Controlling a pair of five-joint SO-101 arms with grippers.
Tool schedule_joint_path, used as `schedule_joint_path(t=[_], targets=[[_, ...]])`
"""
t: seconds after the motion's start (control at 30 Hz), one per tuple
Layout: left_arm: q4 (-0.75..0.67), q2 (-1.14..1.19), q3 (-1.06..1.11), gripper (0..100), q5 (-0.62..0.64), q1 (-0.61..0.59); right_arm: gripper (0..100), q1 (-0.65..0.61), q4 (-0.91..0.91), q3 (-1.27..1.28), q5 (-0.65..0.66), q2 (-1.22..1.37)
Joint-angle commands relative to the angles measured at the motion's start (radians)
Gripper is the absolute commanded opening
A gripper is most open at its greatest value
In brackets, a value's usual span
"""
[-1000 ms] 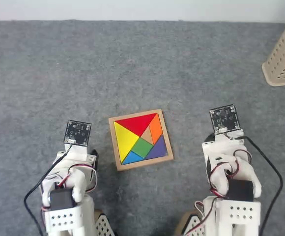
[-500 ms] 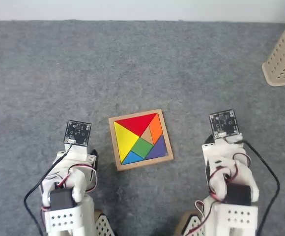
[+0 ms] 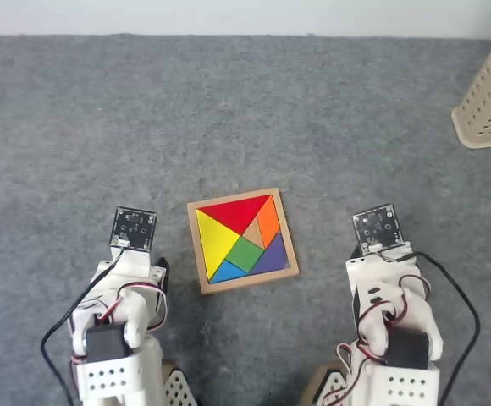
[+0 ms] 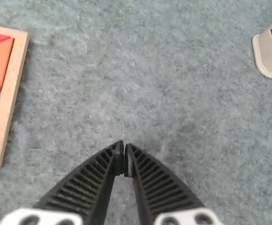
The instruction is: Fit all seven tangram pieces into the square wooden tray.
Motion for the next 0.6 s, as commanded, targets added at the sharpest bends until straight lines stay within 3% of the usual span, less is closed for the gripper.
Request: schedule_joint_path(t=[0.0, 0.3, 0.57], targets=[[0.006, -0.018, -0.010, 17, -0.002, 0.003, 0.6, 0.002, -0.008, 0.008, 0.018, 0.030], [0.006, -0.018, -0.010, 17, -0.002, 0.003, 0.6, 0.001, 0.059, 0.008, 0.017, -0.044], [0.006, -0.018, -0.010, 17, -0.002, 0.003, 0.6, -0.054, 0.015, 0.064, 0.051, -0.035]])
